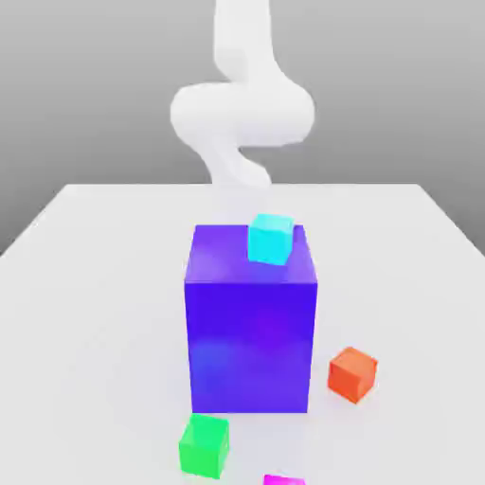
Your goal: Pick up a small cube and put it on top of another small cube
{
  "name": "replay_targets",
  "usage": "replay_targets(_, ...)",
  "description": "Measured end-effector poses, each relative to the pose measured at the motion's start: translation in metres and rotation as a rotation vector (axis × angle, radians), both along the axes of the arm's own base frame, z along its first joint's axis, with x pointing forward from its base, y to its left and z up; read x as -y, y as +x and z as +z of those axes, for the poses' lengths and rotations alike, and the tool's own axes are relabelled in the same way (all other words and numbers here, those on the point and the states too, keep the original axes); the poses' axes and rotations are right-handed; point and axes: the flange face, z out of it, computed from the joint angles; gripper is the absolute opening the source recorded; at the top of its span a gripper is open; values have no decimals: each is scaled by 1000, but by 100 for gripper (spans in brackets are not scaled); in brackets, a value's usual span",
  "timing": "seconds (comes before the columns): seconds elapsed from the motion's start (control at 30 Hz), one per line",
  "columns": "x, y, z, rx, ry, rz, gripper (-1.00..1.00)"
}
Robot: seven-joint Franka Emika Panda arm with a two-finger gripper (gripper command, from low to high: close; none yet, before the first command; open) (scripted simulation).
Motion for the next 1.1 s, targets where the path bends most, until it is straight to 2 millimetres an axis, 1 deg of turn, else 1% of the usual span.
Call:
replay_targets(0.13,-1,46,-48,-89,-20,159,0)
replay_targets(0.27,-7,85,-99,-165,-45,305,0)
replay_targets(0.4,-16,116,-155,-233,-76,445,0)
replay_targets(0.53,-26,140,-214,-295,-116,579,0)
replay_targets(0.67,-39,157,-272,-352,-167,712,0)
replay_targets(0.8,-48,166,-330,-405,-229,838,0)
replay_targets(0.97,-51,170,-396,-468,-323,989,0)
replay_targets(1.1,-52,168,-443,-517,-414,1112,0)
